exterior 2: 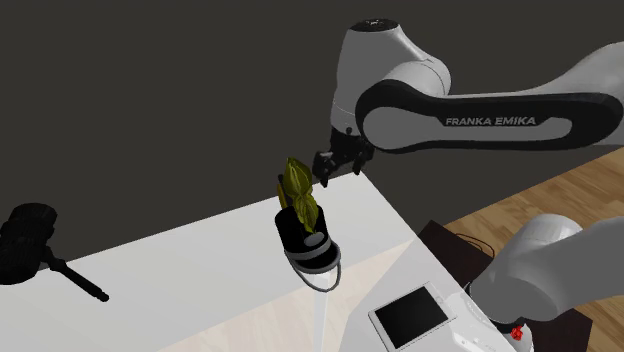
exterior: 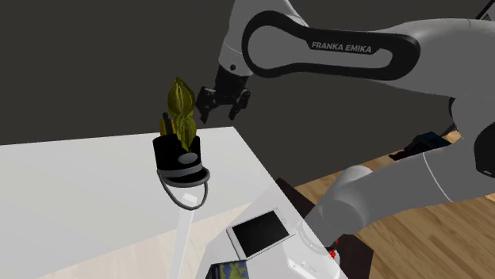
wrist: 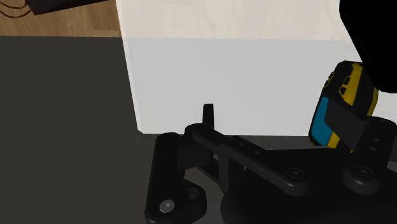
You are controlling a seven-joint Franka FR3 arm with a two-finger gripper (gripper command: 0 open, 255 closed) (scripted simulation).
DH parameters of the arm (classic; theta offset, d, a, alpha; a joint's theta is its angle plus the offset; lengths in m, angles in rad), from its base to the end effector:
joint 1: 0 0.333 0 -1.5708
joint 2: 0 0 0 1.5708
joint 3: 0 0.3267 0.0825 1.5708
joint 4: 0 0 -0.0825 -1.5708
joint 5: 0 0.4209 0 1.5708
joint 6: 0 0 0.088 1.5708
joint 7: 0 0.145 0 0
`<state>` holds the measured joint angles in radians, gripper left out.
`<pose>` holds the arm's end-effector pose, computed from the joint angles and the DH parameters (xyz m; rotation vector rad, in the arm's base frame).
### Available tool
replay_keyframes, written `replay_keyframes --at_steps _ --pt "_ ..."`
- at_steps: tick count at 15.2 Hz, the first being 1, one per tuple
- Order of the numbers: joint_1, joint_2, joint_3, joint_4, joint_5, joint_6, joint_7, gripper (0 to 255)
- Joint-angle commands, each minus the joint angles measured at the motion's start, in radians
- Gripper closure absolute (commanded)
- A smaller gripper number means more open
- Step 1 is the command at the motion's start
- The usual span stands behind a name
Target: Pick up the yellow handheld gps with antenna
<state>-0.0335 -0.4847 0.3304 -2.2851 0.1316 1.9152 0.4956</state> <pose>0.4319 0.1562 0.4976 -3.0992 0.4147 -0.1526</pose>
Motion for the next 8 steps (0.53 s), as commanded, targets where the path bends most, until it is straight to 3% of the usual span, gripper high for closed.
replay_keyframes --at_steps 1,8 --pt "-0.013 0.082 0.054 0.044 -0.023 0.046 0.083 0" --pt "-0.052 0.37 0.204 0.246 -0.197 0.114 0.383 0"
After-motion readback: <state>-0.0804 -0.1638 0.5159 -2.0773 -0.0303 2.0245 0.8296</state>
